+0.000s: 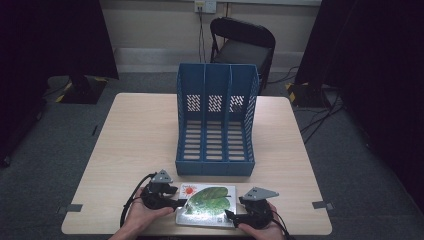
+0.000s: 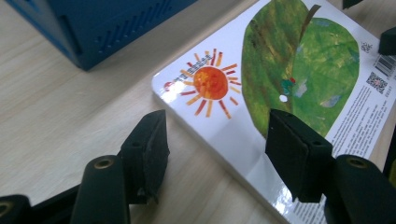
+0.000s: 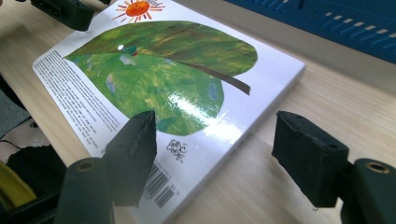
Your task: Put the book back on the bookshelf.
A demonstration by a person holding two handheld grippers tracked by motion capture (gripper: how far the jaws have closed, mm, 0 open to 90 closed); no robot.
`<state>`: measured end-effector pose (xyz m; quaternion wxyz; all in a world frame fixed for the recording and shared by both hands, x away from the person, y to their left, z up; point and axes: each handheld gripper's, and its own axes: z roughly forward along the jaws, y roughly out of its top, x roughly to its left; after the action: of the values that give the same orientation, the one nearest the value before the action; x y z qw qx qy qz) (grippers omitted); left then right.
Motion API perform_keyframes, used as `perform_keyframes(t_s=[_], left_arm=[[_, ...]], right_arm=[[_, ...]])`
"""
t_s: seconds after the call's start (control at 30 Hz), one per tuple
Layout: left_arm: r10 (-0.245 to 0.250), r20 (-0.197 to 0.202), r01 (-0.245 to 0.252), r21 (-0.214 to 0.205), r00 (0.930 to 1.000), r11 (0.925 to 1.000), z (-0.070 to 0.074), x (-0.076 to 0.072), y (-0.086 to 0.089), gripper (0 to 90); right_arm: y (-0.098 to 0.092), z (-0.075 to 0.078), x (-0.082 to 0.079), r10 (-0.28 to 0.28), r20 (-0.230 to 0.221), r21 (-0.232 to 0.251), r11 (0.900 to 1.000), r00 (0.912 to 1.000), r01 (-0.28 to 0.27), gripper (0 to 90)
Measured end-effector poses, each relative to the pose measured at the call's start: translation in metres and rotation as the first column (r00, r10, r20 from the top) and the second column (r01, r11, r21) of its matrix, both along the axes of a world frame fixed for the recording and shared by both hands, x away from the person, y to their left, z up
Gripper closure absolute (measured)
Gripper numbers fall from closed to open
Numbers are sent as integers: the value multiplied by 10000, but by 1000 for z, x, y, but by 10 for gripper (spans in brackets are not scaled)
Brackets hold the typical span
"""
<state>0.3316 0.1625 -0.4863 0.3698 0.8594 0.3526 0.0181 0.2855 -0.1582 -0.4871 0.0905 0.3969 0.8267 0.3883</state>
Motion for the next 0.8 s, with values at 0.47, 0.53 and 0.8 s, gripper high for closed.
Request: perform_keyframes(t_s=[0.47,0.53,0.8], left_arm=[[318,120,-317,-65,9994,9995,-4,7,-2,410],[365,91,-364,-98,9993,9993,-4,10,1,411],[716,152,-714,-159,9973,9973,-5,13,3,336]], right_arm=[[10,-6,8,103,-550,174,9998,9984,-93,253],[12,-6,9,187,-565,203,9996,9982,-176,252],[17,-7,11,315,-681,246,9993,9972,-298,232]])
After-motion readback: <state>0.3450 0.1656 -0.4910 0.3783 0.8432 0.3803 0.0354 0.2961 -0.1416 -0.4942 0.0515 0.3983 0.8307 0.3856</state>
